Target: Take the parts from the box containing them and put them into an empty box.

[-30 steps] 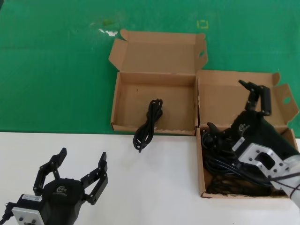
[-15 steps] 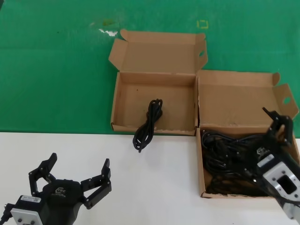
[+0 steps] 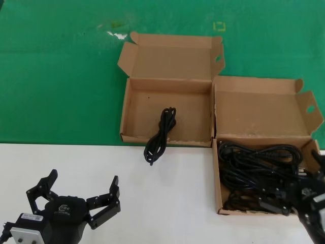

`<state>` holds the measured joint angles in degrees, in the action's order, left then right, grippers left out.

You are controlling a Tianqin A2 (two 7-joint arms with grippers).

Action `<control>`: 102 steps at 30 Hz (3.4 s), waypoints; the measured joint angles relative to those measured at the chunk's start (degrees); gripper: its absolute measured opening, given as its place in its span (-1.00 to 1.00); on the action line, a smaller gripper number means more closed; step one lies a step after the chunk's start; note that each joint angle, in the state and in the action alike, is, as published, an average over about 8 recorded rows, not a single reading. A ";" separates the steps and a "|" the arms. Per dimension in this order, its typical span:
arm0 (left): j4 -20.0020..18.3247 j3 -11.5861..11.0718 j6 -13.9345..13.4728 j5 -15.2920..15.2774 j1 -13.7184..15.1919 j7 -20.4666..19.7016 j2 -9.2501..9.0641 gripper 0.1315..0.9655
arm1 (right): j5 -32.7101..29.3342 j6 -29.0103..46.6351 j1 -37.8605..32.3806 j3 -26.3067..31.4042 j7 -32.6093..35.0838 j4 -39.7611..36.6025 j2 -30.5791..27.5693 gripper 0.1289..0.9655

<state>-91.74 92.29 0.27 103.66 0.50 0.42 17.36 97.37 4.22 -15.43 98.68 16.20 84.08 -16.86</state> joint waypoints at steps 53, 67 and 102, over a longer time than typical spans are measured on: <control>0.06 -0.55 -0.24 -0.47 -0.45 -0.37 -0.16 1.00 | 5.12 -3.75 13.71 -6.22 -14.40 6.75 -0.29 1.00; 0.06 -0.55 -0.24 -0.47 -0.45 -0.37 -0.16 1.00 | 5.12 -3.75 13.71 -6.22 -14.40 6.75 -0.29 1.00; 0.06 -0.55 -0.24 -0.47 -0.45 -0.37 -0.16 1.00 | 5.12 -3.75 13.71 -6.22 -14.40 6.75 -0.29 1.00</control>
<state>-91.68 91.74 0.03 103.19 0.06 0.05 17.21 102.49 0.47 -1.72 92.46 1.81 90.83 -17.15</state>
